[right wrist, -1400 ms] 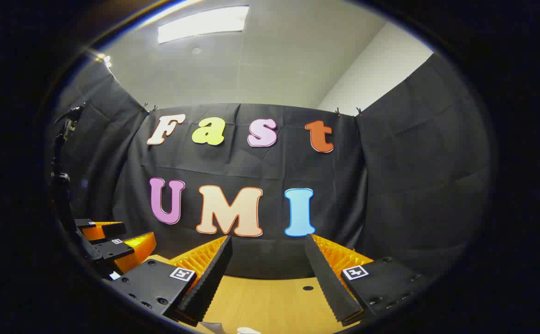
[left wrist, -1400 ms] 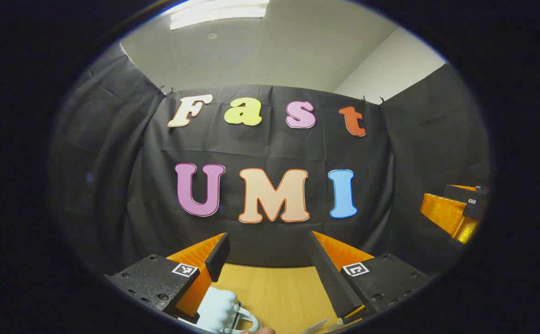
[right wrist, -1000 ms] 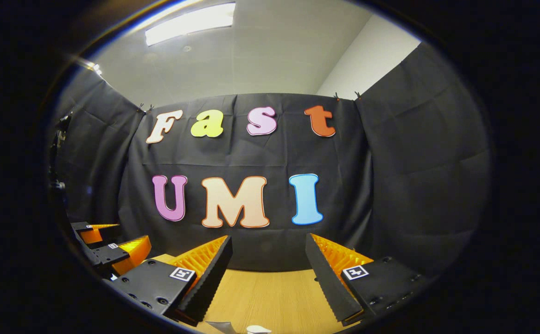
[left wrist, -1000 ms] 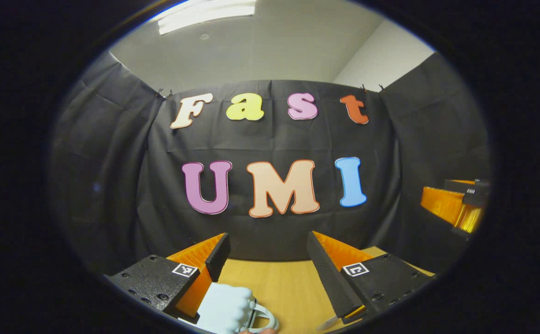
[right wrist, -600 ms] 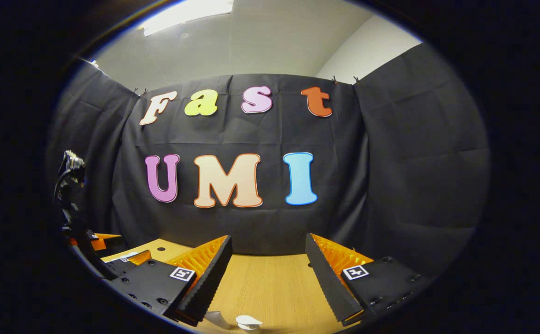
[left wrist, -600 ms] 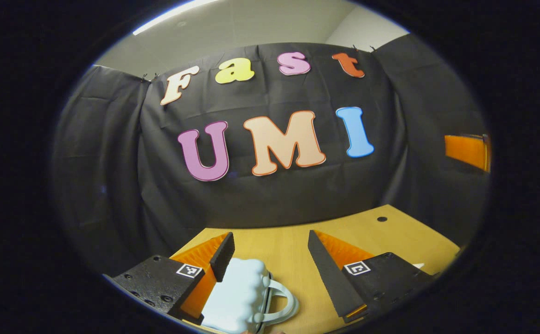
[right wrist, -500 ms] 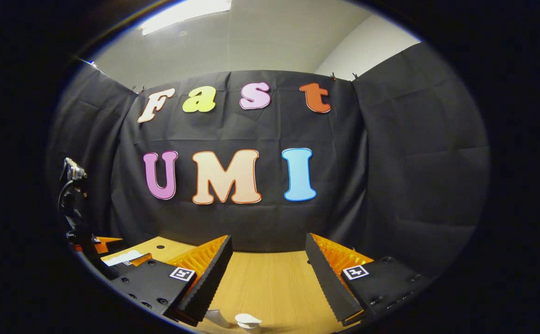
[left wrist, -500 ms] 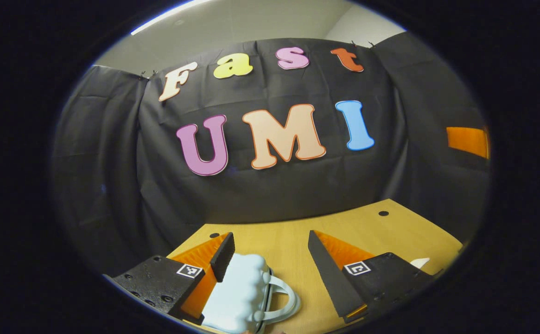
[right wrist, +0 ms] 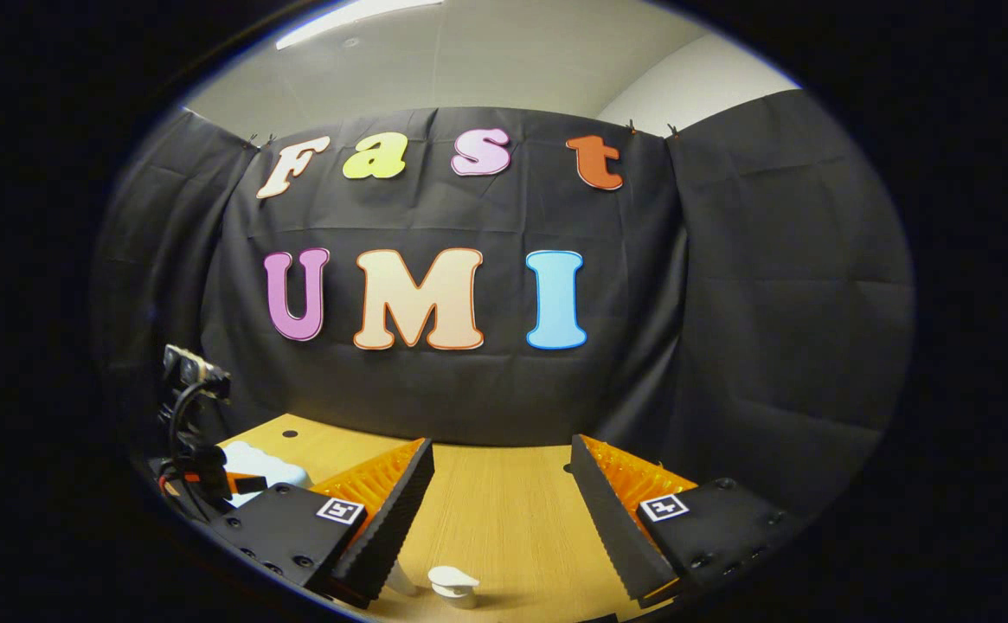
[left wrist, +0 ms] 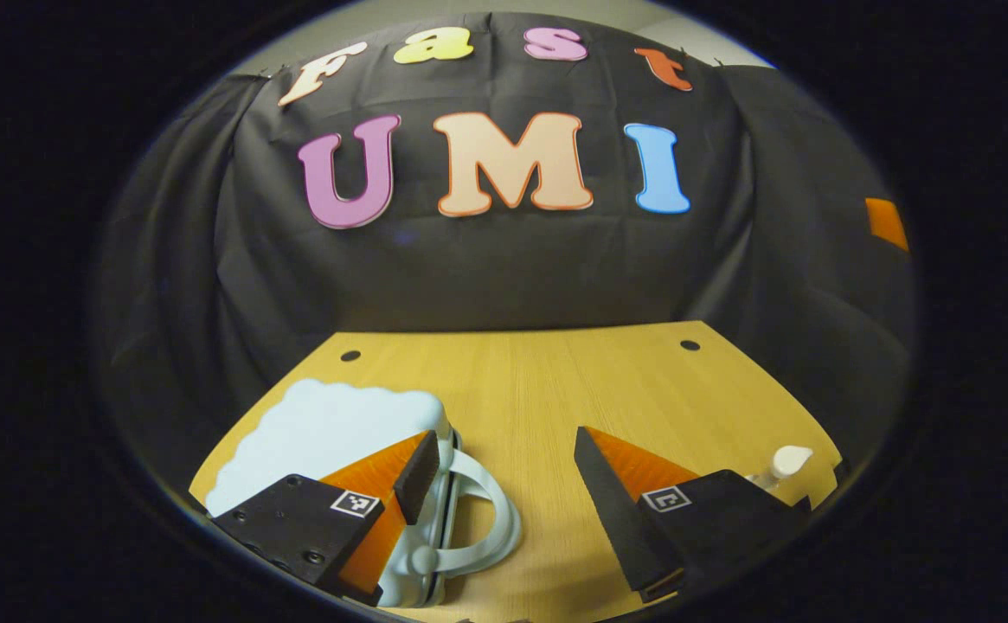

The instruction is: First open the suitcase, pack the skin care products into it, and then close the suitcase.

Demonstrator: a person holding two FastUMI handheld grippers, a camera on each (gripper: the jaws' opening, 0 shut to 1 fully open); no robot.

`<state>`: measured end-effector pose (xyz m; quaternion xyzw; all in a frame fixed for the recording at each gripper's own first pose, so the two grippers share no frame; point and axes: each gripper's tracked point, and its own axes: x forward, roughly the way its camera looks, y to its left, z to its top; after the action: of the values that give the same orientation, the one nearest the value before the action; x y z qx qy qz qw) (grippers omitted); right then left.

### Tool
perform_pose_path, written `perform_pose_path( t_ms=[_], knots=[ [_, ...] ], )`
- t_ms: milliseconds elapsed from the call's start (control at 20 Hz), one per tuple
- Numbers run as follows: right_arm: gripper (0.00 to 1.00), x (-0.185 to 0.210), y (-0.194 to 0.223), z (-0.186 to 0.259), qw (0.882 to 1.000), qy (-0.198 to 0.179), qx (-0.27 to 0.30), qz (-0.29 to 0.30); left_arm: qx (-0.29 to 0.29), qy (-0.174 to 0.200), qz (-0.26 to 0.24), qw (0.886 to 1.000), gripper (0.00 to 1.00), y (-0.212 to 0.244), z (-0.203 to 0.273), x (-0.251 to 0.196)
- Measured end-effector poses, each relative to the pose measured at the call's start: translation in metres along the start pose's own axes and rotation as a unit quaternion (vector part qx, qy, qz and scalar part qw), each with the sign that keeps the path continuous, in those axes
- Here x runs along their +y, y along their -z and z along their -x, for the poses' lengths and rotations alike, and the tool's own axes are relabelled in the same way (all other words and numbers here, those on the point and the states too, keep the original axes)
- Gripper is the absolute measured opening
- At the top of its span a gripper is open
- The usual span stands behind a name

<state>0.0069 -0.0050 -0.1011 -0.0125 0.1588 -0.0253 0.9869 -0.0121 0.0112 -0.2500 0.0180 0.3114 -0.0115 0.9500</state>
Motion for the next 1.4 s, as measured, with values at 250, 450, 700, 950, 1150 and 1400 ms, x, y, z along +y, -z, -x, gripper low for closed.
perform_pose_path(
  t_ms=[250, 450, 700, 950, 1150, 1400],
  knots=[
    [0.99, -0.004, 0.002, 0.003, 1.0, 0.014, 0.003, 0.017, 0.062, -0.004, -0.001, 0.998, 0.94, 0.041, -0.019, 0.003],
    [0.99, -0.006, 0.009, 0.004, 0.999, 0.025, 0.007, 0.026, 0.106, -0.001, 0.001, 0.994, 0.93, 0.067, -0.033, 0.003],
    [0.99, -0.004, 0.019, 0.004, 0.999, 0.03, 0.016, 0.027, 0.133, 0.008, -0.002, 0.991, 0.9, 0.08, -0.052, -0.001],
    [0.99, -0.007, 0.023, 0.004, 0.999, 0.035, 0.016, 0.034, 0.173, 0.007, 0.034, 0.984, 0.89, 0.096, -0.061, -0.006],
    [0.99, -0.011, 0.028, 0.002, 0.999, 0.039, 0.019, 0.025, 0.185, 0.011, 0.015, 0.982, 0.55, 0.1, -0.062, 0.002],
    [0.99, -0.007, 0.031, 0.0, 0.999, 0.034, 0.022, 0.02, 0.209, 0.041, 0.038, 0.976, 0.16, 0.095, -0.055, 0.0]
  ],
)
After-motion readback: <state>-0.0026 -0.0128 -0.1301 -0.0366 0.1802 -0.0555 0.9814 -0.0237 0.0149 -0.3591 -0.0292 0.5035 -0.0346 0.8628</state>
